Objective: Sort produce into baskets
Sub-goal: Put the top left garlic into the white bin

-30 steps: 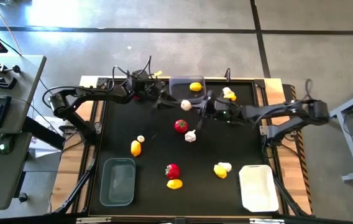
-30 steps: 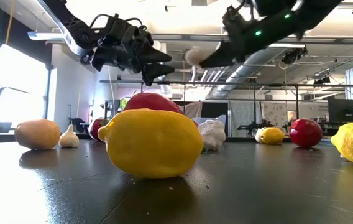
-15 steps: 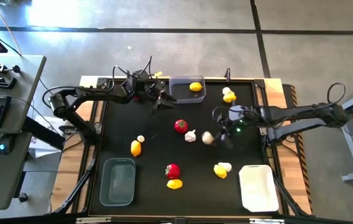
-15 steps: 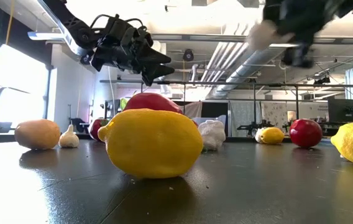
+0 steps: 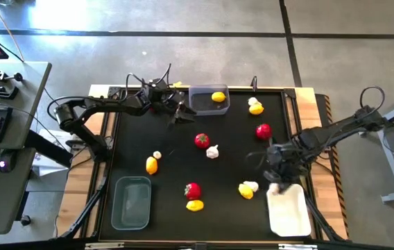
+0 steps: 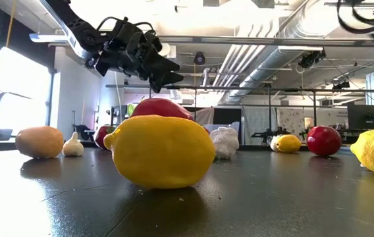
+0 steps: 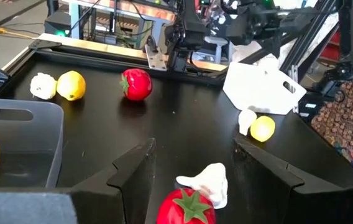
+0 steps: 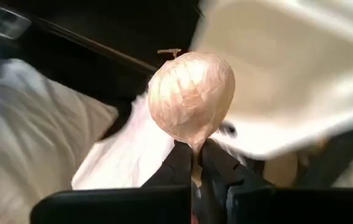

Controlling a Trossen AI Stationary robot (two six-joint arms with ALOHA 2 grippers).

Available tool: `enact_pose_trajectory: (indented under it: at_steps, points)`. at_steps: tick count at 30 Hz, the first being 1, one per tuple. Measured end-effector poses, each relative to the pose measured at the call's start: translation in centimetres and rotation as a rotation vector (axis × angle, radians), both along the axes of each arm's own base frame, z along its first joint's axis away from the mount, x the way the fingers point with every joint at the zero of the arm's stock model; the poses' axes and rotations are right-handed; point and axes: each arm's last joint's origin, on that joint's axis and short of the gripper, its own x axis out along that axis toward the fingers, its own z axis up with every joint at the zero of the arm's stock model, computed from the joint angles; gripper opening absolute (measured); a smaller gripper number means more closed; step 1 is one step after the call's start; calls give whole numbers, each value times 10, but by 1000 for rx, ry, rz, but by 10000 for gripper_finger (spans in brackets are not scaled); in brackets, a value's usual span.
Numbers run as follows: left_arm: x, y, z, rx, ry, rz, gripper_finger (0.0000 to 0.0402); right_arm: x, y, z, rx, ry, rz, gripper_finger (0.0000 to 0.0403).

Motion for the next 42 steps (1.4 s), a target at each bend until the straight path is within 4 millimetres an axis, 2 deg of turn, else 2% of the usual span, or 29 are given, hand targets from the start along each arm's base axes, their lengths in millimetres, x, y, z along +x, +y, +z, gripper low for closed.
enact_pose_trajectory:
  at_steps: [10,16,37,42]
  points:
    - [0,0,0,0,0,0,197,-5,11,-1,37,172,-28,1]
    - [0,0,-1,-5,7,-1,197,-2,13,-11,-10,259,-29,1]
    - [0,0,-1,-4,6,-1,197,28,27,-59,-118,252,244,1]
    - [0,0,-1,-4,6,0,197,33,28,-70,-158,250,288,20]
